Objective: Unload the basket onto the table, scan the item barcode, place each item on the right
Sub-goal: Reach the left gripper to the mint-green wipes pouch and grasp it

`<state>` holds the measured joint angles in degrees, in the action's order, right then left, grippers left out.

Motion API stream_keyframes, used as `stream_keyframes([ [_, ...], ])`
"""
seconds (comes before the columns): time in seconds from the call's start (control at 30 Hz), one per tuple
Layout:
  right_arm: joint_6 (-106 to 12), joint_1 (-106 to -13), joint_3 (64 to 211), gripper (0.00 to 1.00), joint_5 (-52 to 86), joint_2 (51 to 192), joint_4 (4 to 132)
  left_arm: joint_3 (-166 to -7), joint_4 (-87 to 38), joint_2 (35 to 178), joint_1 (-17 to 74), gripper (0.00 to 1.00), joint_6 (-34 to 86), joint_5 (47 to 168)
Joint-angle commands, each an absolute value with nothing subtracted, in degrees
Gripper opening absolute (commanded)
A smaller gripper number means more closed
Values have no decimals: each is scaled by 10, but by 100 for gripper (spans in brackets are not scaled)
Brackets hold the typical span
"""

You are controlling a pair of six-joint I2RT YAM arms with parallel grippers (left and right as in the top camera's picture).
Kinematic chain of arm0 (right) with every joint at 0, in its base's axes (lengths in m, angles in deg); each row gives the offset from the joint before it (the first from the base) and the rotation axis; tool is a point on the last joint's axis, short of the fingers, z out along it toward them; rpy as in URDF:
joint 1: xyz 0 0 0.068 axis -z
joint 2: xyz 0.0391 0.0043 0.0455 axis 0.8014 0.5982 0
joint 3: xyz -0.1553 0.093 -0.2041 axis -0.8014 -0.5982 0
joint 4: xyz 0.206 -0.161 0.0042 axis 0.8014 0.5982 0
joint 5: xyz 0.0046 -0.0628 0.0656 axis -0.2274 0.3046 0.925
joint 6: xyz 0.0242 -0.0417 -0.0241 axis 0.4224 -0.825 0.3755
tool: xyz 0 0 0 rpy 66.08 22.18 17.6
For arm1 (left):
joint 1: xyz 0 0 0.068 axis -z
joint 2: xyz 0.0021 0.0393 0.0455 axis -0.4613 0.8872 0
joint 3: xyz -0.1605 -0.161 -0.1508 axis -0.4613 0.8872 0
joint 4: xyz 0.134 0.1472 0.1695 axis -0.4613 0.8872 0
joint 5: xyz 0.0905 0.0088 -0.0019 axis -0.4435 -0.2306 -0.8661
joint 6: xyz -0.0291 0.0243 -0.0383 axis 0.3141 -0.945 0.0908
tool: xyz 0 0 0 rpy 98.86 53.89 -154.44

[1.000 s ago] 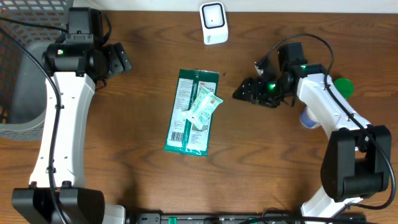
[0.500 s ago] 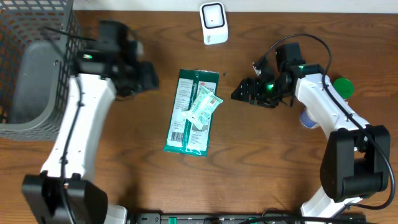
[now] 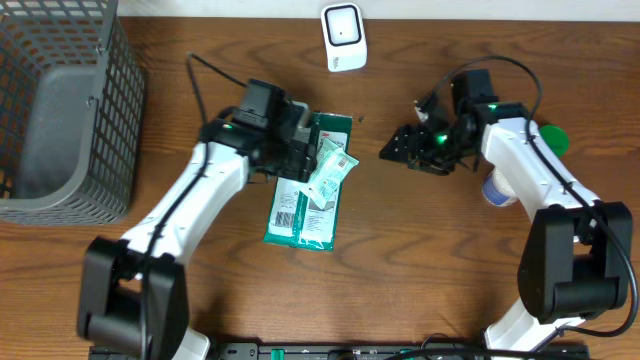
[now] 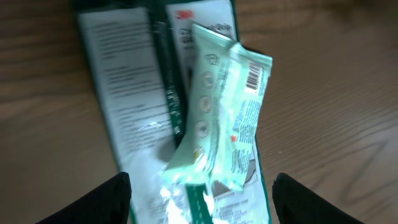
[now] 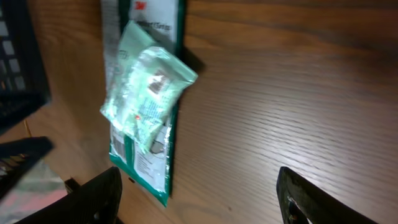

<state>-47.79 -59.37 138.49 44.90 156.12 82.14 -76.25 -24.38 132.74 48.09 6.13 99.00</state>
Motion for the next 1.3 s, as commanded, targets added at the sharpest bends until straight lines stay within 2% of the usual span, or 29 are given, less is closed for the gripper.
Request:
stream_keyframes([
  [0.0,-488,-585,1395,75,450,1558,829,-759,-262,1369,494,75,34,994],
  [0.2,-493,-586,1395,75,450,1558,836,-759,-311,1434,495,79,34,994],
  [0.47,-493,-586,1395,74,449,1558,833,-759,-306,1473,496,78,34,995],
  [0.5,-493,-586,1395,75,449,1558,832,-759,-304,1473,496,75,34,995],
  [0.6,-493,-586,1395,75,449,1558,829,-759,-303,1472,496,36,34,995],
  [0.73,-493,-587,1395,75,450,1558,829,-762,-303,1467,495,9,35,995],
  [0.83,-493,-586,1395,68,450,1557,829,-768,-303,1444,494,8,35,995],
  [0.9,-493,-583,1395,67,453,1554,827,-773,-303,1418,493,7,34,995],
  [1.13,-541,-570,1399,74,448,1479,822,-777,-301,1286,494,7,11,995],
  [1.27,-542,-549,1400,78,370,1404,822,-777,-299,1211,495,7,-41,995],
])
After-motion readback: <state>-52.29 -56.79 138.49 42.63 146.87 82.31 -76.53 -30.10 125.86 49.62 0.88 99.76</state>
